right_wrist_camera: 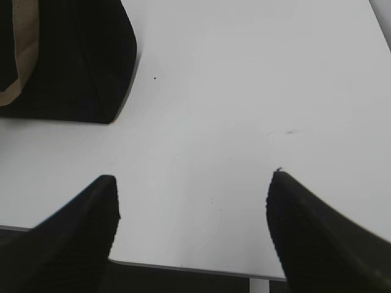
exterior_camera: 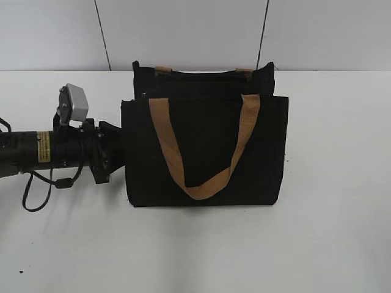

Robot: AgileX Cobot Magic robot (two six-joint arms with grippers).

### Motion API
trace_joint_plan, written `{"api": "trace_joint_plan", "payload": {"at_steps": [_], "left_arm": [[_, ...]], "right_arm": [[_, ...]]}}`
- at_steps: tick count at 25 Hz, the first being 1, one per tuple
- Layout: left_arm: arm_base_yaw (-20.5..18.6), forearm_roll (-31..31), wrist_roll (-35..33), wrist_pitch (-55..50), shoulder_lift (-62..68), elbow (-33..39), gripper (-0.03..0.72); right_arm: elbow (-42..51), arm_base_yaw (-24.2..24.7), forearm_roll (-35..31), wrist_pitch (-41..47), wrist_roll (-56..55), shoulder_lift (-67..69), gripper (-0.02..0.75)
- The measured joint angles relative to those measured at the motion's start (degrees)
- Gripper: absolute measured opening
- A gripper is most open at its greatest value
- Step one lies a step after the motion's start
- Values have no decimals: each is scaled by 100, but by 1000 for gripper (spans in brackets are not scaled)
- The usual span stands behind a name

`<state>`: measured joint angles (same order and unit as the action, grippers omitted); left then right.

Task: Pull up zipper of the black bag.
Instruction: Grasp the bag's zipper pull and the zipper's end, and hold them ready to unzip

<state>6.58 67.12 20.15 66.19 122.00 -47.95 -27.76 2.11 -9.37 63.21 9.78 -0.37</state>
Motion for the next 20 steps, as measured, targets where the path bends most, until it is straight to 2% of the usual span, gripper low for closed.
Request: {"api": "trace_joint_plan", "payload": {"at_steps": [5,7,10,11,17,20], "left_arm": [[141,0,0,94,253,-263,305],[186,-98,0,126,292,-302,241],[244,-254,0,170,325,-338,71],[244,-269,0,176,325,-338,51],[261,-526,-16,-252,-49,-51,35],[266,-1363,-390,-740,-547,323,35]], "right_arm": [[0,0,0,0,0,0,577],[0,0,0,0,0,0,577],[0,0,0,0,0,0,577],[0,0,0,0,0,0,577],[0,0,0,0,0,0,577],[0,0,0,0,0,0,577]]}}
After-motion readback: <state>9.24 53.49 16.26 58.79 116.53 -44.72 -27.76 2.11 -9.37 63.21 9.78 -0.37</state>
